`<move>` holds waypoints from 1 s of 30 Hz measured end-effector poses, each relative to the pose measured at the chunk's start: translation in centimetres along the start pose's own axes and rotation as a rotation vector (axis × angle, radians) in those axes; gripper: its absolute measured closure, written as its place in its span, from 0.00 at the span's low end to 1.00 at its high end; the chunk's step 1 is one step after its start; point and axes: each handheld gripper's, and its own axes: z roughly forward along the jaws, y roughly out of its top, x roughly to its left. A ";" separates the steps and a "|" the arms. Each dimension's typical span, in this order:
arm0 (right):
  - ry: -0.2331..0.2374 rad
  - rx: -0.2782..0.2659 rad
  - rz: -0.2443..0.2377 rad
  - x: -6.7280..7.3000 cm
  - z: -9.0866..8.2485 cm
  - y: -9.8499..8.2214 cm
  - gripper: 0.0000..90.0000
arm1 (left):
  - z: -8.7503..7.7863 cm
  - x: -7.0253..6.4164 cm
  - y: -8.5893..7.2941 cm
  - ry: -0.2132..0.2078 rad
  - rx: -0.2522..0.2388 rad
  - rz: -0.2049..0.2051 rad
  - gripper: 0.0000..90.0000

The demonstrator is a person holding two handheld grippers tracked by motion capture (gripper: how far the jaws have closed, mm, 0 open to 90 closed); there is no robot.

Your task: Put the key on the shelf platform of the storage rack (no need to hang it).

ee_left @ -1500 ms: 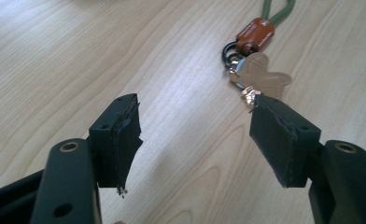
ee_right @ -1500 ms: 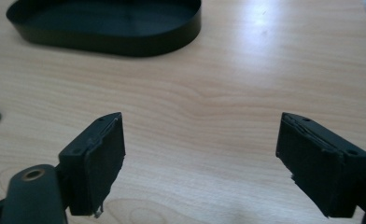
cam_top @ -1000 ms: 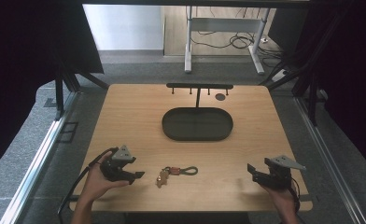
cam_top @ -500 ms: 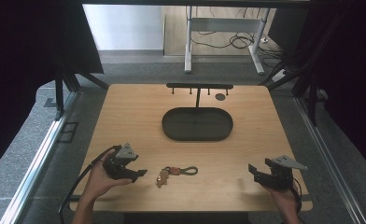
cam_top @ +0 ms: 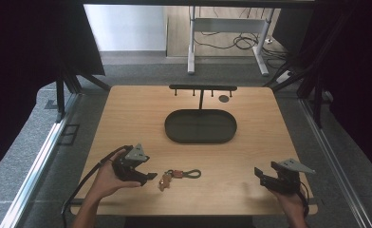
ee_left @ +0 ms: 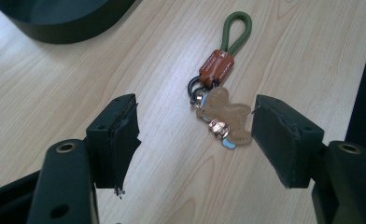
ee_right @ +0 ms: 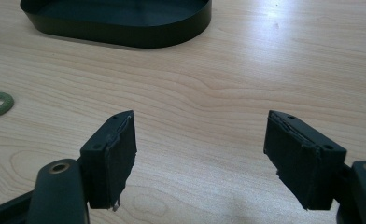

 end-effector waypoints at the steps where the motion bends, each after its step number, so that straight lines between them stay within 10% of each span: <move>1: 0.001 0.002 0.004 -0.1 0.0 0.0 0.29 | 0.1 0.0 0.2 -0.006 0.002 0.005 0.37; 30: 0.003 0.004 0.023 -0.7 -0.4 -0.1 0.29 | 3.2 -1.2 5.8 -0.130 0.114 0.168 0.39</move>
